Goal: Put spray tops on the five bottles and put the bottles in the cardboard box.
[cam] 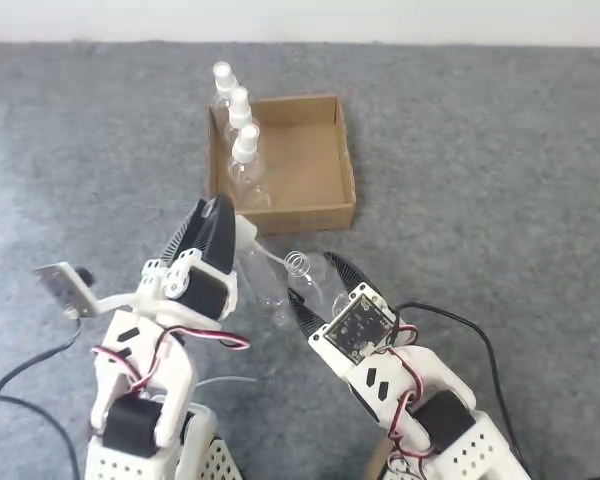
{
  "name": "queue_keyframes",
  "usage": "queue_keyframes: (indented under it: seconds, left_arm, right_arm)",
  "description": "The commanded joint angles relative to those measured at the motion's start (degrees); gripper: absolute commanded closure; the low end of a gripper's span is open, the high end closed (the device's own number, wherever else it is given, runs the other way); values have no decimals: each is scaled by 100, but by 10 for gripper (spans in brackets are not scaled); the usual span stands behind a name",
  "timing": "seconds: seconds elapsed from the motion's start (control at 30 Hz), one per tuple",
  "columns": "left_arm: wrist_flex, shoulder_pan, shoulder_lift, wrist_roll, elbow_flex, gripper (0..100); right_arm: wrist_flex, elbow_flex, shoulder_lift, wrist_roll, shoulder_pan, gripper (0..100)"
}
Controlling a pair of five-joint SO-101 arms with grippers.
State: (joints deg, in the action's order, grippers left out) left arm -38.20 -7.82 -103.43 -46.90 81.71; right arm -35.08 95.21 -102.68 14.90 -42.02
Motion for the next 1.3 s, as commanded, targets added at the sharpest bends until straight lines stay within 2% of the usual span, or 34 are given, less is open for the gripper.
queue_keyframes:
  seconds: [0.0,0.2,0.57,0.7,0.93,1.1,1.27]
  left_arm:
    - [246,-70,-79,88,-48,988]
    - [26,-651,-79,440,-40,988]
    - [26,-774,-79,703,84,988]
    - [26,-1081,-79,897,189,988]
    - [369,-1143,-79,914,453,988]
    - [325,-1248,-79,914,479,988]
    - [325,-1626,-79,1363,664,988]
  right_arm:
    - [-31,123,-40,97,-48,898]
    - [-31,123,-40,97,-48,898]
    - [-31,123,-40,62,-48,898]
    - [-22,123,-57,53,-48,898]
    - [-4,123,-101,62,-48,898]
    - [13,123,-101,70,-48,898]
    - [-13,123,-101,88,-31,898]
